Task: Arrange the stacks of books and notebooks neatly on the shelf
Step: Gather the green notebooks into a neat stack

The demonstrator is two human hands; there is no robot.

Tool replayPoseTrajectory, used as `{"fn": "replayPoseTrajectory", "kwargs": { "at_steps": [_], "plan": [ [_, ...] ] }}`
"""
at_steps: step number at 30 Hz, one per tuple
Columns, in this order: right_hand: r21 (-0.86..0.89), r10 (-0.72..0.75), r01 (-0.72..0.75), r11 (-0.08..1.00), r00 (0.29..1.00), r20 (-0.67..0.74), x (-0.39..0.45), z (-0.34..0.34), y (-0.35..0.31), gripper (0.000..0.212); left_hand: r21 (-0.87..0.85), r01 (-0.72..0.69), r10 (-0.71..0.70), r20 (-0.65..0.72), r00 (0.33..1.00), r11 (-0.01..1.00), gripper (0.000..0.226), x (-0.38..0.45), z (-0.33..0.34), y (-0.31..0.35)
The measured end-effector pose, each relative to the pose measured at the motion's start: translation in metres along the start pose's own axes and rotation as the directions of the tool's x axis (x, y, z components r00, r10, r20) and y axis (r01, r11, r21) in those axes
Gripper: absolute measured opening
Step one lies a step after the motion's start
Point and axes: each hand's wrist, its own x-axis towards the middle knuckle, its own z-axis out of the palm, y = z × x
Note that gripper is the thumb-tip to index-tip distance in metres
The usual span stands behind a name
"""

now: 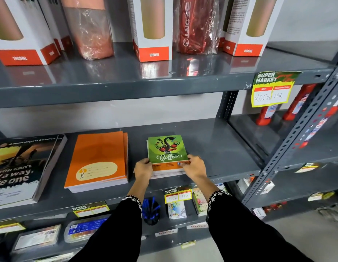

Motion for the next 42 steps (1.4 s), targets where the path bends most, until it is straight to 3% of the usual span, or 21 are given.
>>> {"fn": "replayPoseTrajectory", "kwargs": {
  "at_steps": [4, 12, 21, 29, 33, 42],
  "plan": [
    [0.027, -0.008, 0.008, 1.000, 1.000, 0.026, -0.001, -0.004, 0.001, 0.027, -0.071, 0.029, -0.027, 0.027, 0.999, 0.997, 0.033, -0.001, -0.001, -0.003],
    [0.006, -0.084, 0.083, 0.996, 0.995, 0.047, -0.007, -0.005, -0.001, 0.027, -0.118, -0.023, 0.011, -0.099, 0.995, 0.993, 0.032, -0.019, 0.002, -0.011],
    [-0.011, -0.084, 0.085, 0.996, 0.994, 0.063, -0.001, -0.005, -0.003, 0.024, -0.012, -0.072, 0.071, -0.049, 0.996, 0.997, 0.032, -0.017, -0.013, -0.013],
    [-0.129, -0.169, 0.180, 0.975, 0.981, 0.094, -0.010, -0.009, 0.011, 0.038, 0.204, -0.301, 0.302, 0.027, 0.953, 0.932, 0.043, -0.035, -0.015, -0.027],
    [-0.168, -0.203, 0.210, 0.963, 0.977, 0.060, -0.014, -0.012, 0.014, 0.037, 0.249, -0.288, 0.296, 0.005, 0.955, 0.925, 0.041, -0.037, -0.013, -0.027],
    [-0.154, -0.206, 0.225, 0.962, 0.970, 0.127, -0.009, -0.019, 0.018, 0.039, 0.283, -0.242, 0.264, -0.041, 0.964, 0.928, 0.033, -0.035, -0.011, -0.022]
  ]
}}
